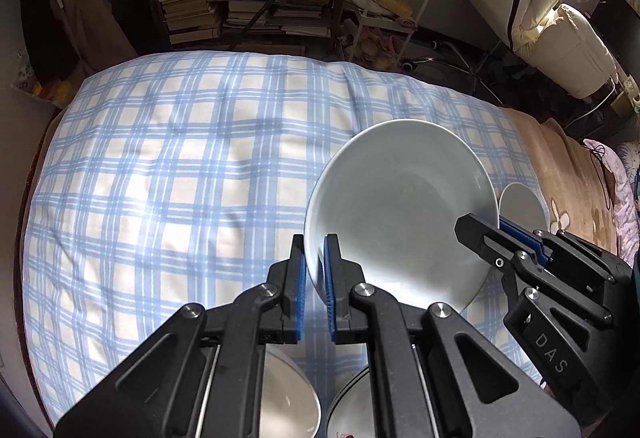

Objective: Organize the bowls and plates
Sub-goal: 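Lift the second white bowl with the left tool while the right tool lifts it, then carry the white bowl with the left tool over the red-patterned bowl while the right tool carries it, then lower the white bowl into the red-patterned bowl with the left tool while the right tool lowers it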

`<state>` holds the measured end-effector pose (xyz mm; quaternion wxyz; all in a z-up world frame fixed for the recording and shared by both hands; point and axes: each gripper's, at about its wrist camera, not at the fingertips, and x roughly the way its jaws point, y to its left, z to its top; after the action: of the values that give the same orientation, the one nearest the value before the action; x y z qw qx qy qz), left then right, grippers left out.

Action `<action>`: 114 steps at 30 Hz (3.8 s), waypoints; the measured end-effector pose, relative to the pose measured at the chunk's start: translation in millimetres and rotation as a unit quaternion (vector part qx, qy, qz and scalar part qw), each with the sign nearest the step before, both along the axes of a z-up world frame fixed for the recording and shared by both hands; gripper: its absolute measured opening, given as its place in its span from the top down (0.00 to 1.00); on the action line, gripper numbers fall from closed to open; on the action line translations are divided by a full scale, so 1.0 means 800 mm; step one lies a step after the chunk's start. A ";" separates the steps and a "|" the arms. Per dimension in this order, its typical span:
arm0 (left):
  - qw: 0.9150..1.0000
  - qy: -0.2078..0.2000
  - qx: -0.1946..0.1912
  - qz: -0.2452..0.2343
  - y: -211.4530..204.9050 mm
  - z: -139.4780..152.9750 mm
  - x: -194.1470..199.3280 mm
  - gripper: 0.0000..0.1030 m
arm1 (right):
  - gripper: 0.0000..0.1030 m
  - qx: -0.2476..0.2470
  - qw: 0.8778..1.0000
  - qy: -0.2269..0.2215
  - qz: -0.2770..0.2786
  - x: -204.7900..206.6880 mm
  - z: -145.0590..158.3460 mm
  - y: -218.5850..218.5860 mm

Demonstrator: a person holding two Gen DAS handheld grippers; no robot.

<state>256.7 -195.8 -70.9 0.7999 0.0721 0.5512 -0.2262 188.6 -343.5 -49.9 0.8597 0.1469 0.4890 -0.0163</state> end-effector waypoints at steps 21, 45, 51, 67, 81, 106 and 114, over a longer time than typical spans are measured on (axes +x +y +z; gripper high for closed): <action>0.999 -0.022 0.020 0.039 0.121 0.044 -0.080 0.92 | 0.88 -0.015 0.998 -0.025 0.064 -0.062 0.038 0.118; 0.996 0.017 0.023 0.087 0.195 -0.019 -0.105 0.91 | 0.87 -0.038 0.992 0.019 0.117 -0.077 -0.022 0.200; 0.995 0.039 0.018 0.092 0.198 -0.050 -0.096 0.91 | 0.87 -0.038 0.991 0.037 0.120 -0.067 -0.045 0.204; 0.995 0.054 0.027 0.080 0.196 -0.086 -0.087 0.90 | 0.87 -0.038 0.987 0.065 0.140 -0.043 -0.069 0.202; 0.996 0.046 0.022 0.074 0.195 -0.081 -0.088 0.89 | 0.85 -0.008 0.988 0.071 0.135 -0.029 -0.073 0.188; 0.997 0.043 0.021 0.067 0.196 -0.078 -0.090 0.89 | 0.86 0.002 0.986 0.083 0.146 -0.023 -0.075 0.186; 0.997 0.039 0.026 0.062 0.198 -0.077 -0.099 0.89 | 0.86 -0.015 0.984 0.093 0.151 -0.025 -0.070 0.194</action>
<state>177.3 -37.8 -132.2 0.7881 0.0497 0.5912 -0.1641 168.4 -188.4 -105.7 0.8054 0.0563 0.5827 0.0927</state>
